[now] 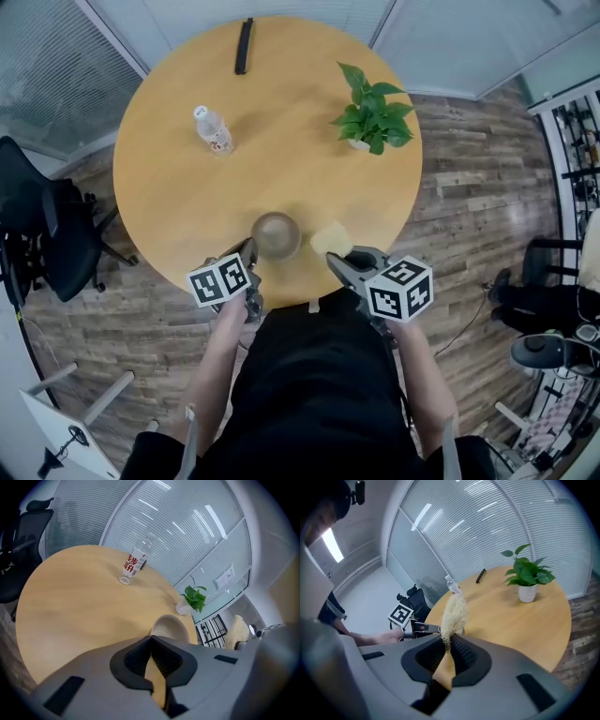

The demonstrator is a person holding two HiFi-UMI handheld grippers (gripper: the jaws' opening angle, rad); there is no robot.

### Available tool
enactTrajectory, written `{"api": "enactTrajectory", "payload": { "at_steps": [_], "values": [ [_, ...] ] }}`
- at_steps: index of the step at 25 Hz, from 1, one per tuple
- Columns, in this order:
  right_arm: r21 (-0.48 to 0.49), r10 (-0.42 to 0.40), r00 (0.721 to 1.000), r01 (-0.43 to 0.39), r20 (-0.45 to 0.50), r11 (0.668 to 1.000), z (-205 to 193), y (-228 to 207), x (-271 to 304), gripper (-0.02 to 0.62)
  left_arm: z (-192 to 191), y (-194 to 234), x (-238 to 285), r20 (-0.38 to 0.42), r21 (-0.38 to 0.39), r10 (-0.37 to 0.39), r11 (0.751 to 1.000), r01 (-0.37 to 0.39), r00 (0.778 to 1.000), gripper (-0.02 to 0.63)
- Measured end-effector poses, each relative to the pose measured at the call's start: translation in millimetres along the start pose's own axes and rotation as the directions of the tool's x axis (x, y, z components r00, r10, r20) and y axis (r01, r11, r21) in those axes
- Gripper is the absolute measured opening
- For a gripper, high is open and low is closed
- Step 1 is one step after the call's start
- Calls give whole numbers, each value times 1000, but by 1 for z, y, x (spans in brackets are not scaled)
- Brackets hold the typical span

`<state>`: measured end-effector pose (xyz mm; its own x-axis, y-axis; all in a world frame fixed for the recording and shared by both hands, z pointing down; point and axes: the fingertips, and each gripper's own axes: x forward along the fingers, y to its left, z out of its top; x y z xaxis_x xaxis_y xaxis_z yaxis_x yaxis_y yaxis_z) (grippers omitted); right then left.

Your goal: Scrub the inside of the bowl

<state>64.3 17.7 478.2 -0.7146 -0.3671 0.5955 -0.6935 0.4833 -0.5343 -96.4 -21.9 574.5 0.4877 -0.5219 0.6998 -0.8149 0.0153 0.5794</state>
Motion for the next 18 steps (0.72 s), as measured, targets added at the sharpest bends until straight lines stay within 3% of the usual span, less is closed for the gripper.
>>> {"api": "enactTrajectory", "payload": {
  "at_steps": [5,11,18],
  "values": [
    [51,-67,998,66,4,997,-6,-29,-20,40,-8,11,27,-52,-78,20,997,-24,998,14],
    [89,-97,995,96,7,991,-3,-53,-38,40,-12,17,51,-83,-70,65,995,-71,994,15],
    [73,-106,994,106,-14,992,1,-68,-46,40,-13,16,63,-76,-142,73,986,-83,994,15]
  ]
}}
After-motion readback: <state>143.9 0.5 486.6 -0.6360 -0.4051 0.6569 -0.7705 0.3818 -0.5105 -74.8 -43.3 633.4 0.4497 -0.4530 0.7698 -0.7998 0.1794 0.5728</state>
